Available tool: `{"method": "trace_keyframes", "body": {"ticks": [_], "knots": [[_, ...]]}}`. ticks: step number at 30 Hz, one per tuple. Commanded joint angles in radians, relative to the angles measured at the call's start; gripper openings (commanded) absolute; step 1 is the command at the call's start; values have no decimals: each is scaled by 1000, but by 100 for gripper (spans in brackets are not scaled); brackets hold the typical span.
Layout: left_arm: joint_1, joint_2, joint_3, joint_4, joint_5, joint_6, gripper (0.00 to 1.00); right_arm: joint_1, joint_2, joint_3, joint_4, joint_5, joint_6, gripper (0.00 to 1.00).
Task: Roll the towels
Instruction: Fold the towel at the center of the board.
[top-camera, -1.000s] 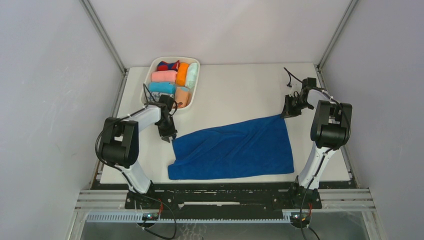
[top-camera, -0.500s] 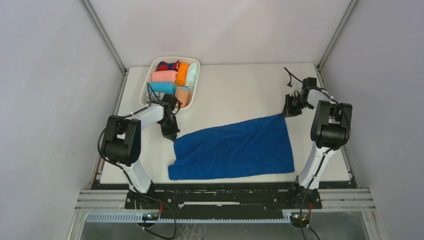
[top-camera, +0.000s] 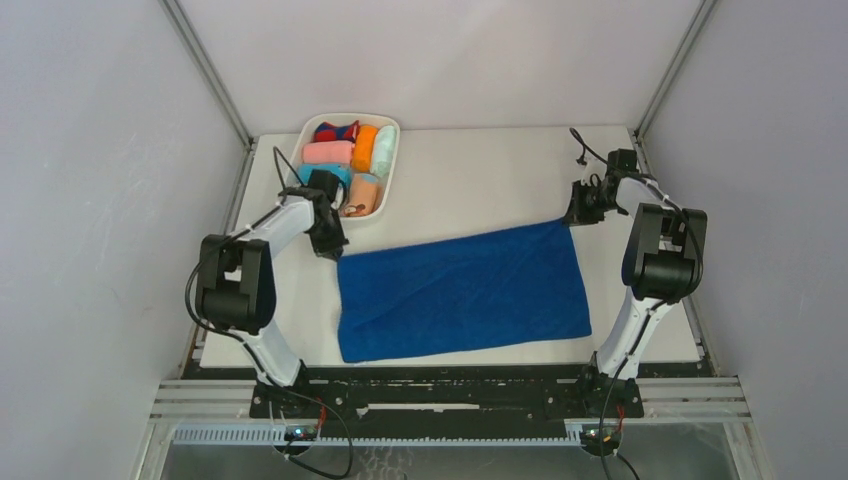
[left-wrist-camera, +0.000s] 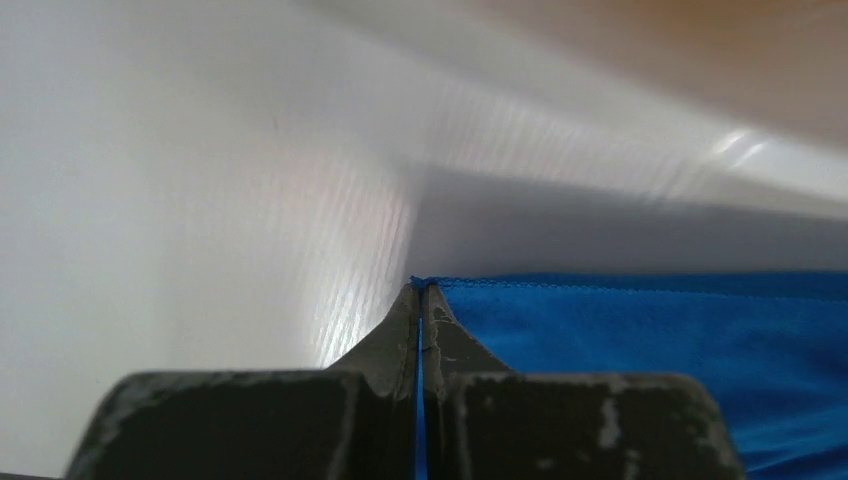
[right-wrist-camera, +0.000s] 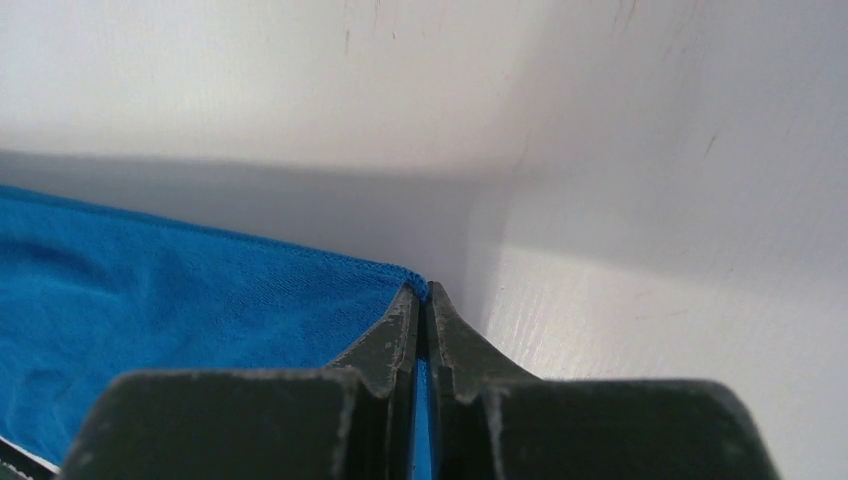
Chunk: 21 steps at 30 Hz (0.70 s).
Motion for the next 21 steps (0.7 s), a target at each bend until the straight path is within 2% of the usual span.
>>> {"method": "trace_keyframes", "body": {"ticks": [1, 13, 21], "knots": [[29, -68, 143, 13, -68, 68, 0, 7, -35, 46, 72, -13, 13, 0], [67, 2, 263, 42, -75, 129, 0, 41, 38, 137, 102, -13, 2, 0], [75, -7, 269, 49, -80, 138, 0, 69, 39, 214, 71, 42, -13, 0]]}}
